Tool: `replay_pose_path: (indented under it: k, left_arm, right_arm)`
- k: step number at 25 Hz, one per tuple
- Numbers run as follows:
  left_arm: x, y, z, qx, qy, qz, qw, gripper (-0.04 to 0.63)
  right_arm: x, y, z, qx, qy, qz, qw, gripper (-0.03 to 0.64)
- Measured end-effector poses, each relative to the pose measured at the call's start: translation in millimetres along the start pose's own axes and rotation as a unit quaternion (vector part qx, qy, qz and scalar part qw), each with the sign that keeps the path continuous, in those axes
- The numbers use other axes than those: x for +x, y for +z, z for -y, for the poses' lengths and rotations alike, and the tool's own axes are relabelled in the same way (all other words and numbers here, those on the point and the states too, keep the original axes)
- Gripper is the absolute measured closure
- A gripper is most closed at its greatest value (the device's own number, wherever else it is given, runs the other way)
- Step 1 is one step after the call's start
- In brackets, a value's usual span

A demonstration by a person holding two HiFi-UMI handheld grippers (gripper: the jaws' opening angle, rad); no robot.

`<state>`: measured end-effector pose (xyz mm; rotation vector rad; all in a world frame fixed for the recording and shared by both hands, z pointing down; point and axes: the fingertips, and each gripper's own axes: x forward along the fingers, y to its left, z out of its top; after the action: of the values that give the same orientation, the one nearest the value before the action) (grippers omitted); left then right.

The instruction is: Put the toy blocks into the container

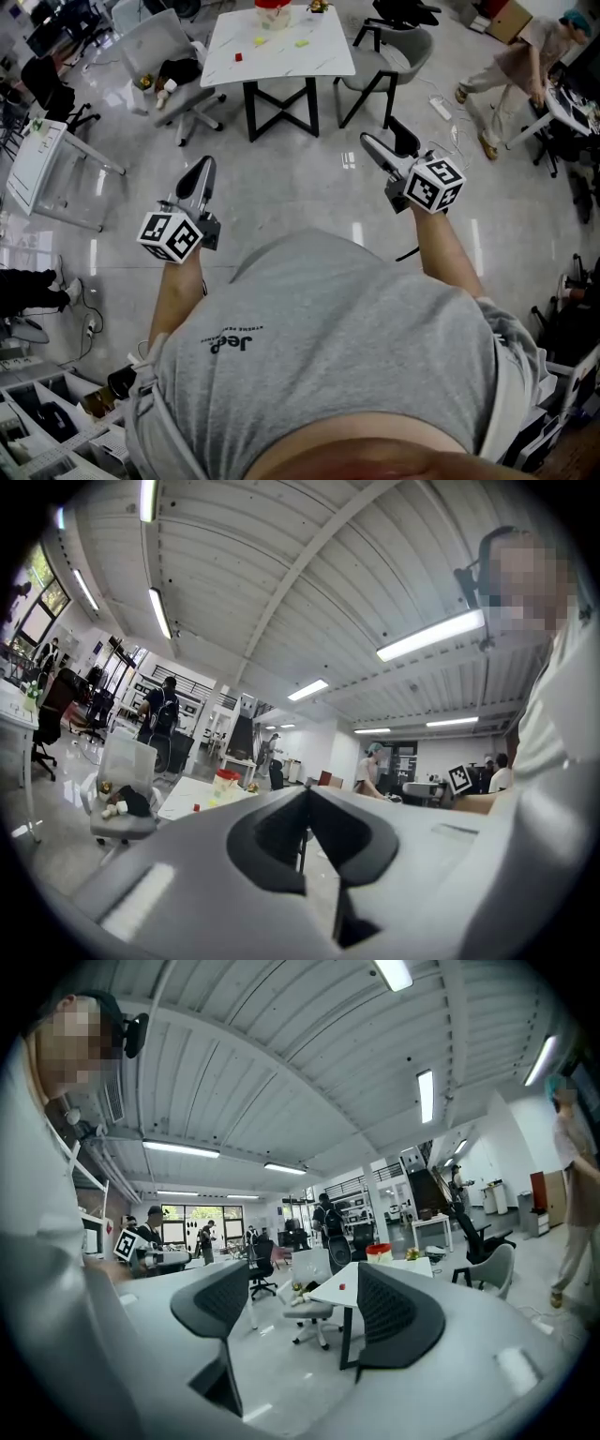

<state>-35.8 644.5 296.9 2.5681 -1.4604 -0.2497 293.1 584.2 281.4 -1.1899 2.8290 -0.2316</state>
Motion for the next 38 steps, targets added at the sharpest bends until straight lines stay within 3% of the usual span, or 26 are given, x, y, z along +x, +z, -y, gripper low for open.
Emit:
replay_pose_path:
  k: [9,15,22,30,38]
  left_arm:
    - [24.8,-13.0,20.5,-0.010,-0.004,-0.008,0.9999,0.537]
    - [50.8,-11.6,-3.0,-0.007,-0.013,-0.013,0.9998,0.537]
    - [111.6,-8.3,-96.1,-0.005,-0.049,-0.015,0.9987,0.537]
    - [211.5,47.9,-236.5,0.017,-0.106,-0.014,0.9942,0.537]
    - [270.7,69.6,-345.3,0.007,-0.124,-0.025,0.9919,0.537]
  right_arm:
    - [-4.1,-4.6,28.9,-0.004,0.004,-0.014,1.000,0.278]
    - [22.2,-8.3,49.0,-0.002,-0.007,-0.017,1.000,0.278]
    - [110.5,-18.0,73.1,-0.008,-0.041,-0.018,0.999,0.279]
    - [263.0,15.3,98.8,-0.021,-0.084,0.000,0.996,0.279]
    - [383.2,12.8,116.3,-0.014,-0.099,-0.014,0.995,0.279]
